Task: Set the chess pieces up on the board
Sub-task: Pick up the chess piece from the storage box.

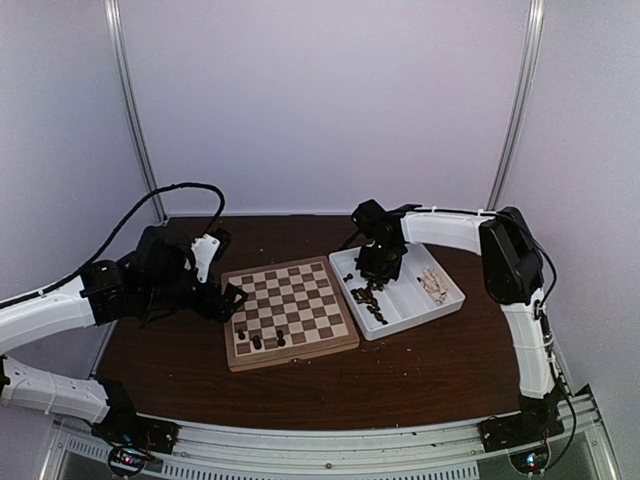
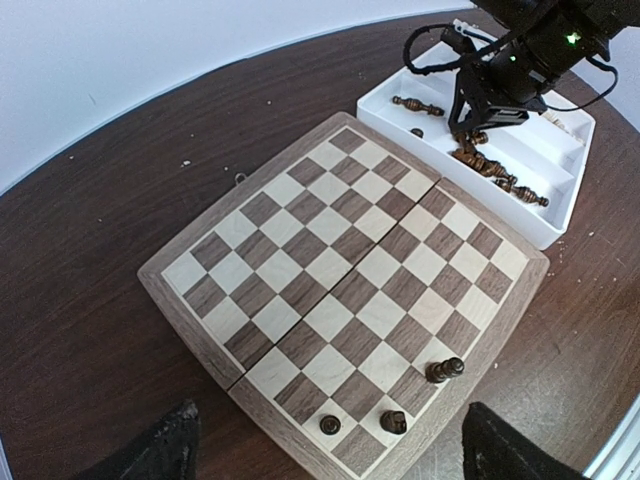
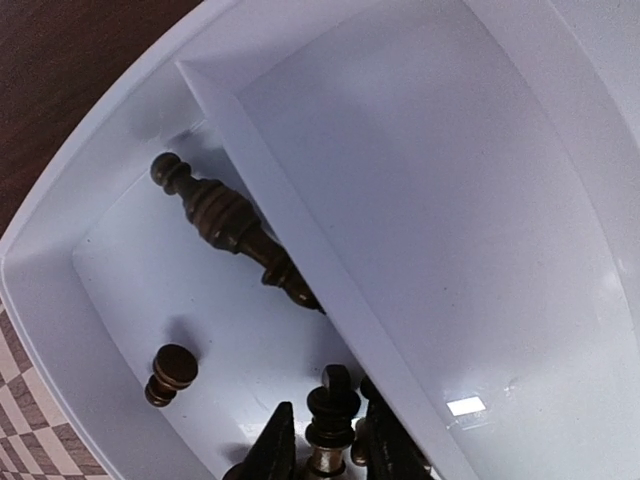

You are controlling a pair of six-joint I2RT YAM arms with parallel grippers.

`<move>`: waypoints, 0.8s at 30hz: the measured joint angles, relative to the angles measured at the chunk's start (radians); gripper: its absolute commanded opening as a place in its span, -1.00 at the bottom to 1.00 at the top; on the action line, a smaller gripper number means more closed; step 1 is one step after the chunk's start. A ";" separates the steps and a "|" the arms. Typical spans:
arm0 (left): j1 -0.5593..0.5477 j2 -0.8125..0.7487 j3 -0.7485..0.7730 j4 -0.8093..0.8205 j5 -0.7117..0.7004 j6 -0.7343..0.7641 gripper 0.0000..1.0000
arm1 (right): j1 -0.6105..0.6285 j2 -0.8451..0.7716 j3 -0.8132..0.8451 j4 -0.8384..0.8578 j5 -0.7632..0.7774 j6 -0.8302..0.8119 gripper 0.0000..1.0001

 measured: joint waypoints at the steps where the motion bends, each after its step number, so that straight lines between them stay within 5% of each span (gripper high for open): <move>1: 0.000 0.000 0.000 0.000 0.000 0.000 0.82 | 0.000 0.003 0.004 0.000 0.000 0.004 -0.54; 14: 0.000 -0.019 -0.013 0.001 0.000 0.000 0.82 | 0.001 0.043 0.037 -0.002 -0.006 0.031 -0.69; 24: 0.000 -0.021 -0.018 0.002 0.000 0.000 0.82 | 0.001 0.032 0.021 0.056 -0.006 -0.103 -0.75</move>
